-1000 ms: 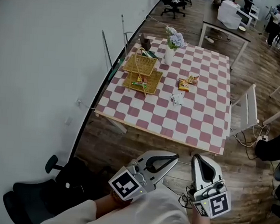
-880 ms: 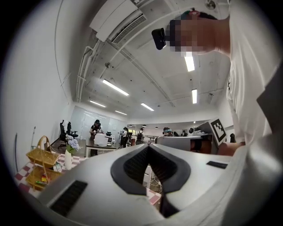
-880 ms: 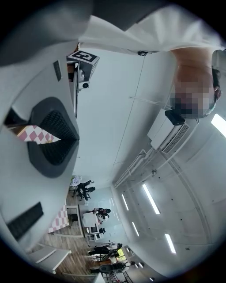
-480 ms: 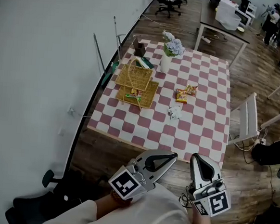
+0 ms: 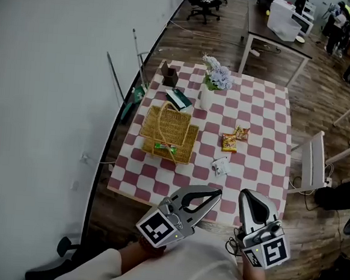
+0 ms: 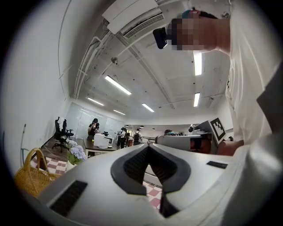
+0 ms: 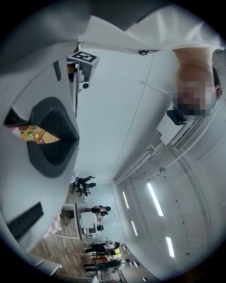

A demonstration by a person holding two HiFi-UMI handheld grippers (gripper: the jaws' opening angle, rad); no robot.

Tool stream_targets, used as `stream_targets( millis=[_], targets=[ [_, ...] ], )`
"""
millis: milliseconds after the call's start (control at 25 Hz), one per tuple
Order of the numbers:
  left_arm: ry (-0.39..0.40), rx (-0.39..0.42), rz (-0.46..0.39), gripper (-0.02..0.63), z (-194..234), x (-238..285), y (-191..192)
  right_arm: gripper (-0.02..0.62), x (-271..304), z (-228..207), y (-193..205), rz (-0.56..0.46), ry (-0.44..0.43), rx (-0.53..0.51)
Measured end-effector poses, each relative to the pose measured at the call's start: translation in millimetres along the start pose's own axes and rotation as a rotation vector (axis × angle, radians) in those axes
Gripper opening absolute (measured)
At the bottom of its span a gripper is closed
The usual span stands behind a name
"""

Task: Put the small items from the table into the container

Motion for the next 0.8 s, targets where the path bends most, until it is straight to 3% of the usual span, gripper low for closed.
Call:
stream_targets(
  millis=[400,800],
  targets=[
    [0.023,-0.024,0.037,0.028,40.9,27.6,4.1,0.021,34.1,-33.1,7.0,0.008,0.043,0.006],
    [-0.013,-0.031,0.069,0.028,59.1,48.4,17.4,0.020,45.1,-60.0,33.0,0.082,0.054,-0.001]
  ],
)
Point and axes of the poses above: the fingertips, and each gripper's own axes: x forward along the fingers, z to its left, y out of its underside, the point moved 4 cm from there along -x, backward along the fingers, and after that the axes turned 5 degrees about -y, right-handed, at the moved point
